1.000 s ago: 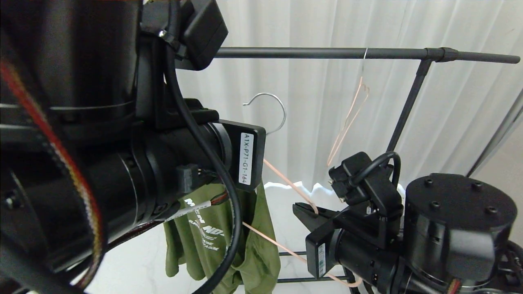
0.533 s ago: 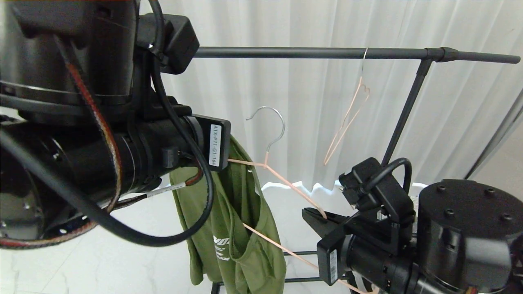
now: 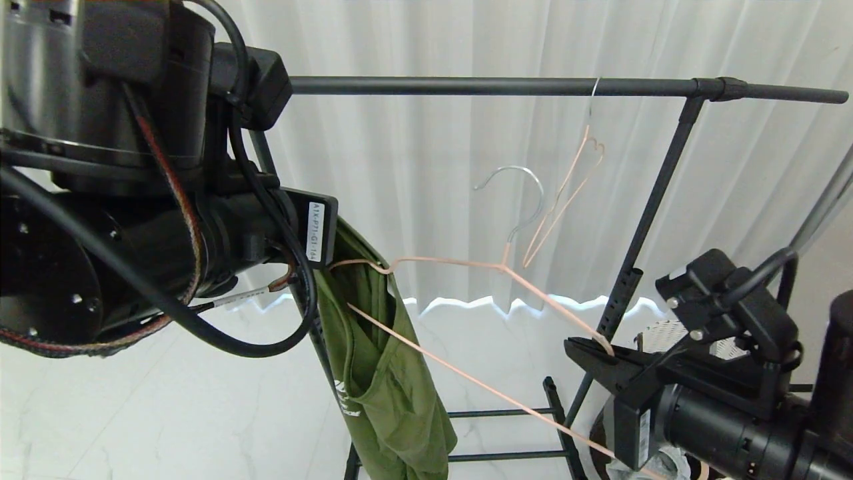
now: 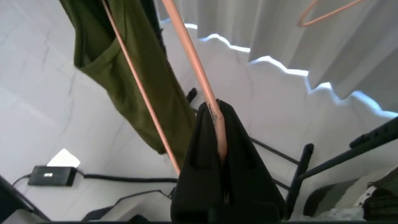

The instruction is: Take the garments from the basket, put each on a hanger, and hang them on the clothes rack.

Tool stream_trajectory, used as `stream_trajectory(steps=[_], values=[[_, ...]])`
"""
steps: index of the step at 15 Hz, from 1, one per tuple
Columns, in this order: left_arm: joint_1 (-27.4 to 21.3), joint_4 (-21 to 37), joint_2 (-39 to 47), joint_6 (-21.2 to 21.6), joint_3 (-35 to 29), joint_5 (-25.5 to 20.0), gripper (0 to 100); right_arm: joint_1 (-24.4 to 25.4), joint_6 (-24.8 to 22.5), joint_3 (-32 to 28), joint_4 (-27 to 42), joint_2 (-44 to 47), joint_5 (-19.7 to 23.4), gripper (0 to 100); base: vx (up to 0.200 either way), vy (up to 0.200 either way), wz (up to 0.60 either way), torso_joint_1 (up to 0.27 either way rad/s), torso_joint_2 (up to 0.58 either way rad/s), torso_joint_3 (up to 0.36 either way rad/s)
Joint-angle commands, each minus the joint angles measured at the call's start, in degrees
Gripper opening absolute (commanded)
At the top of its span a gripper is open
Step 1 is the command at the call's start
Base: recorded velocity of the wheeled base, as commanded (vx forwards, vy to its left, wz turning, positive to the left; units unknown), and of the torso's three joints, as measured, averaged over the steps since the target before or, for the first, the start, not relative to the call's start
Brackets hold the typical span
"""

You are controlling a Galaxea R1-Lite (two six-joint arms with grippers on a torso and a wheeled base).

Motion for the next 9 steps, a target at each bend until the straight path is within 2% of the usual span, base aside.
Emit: stream_trajectory(steps=[1,5,9], values=[[0.0,0.0,-0.1,0.0,0.9,0.9,0,-1.3,-0.4,0.1,0.1,-3.5,0.0,0,0.0,0.0,0.0,0.0,0.0,0.0],[-0.7,0.0,-0.2,-0.1,1.0,1.4,0,-1.9,-1.0,0.1,2.7,-5.6,-0.1,0,0.0,0.0,0.0,0.0,0.0,0.0],[-5.2,0.0,-0.2,-0.5,0.8,1.4,0,-2.0,-1.0,-0.3,2.6,-4.5,-0.2,0,0.0,0.0,0.0,0.0,0.0,0.0]])
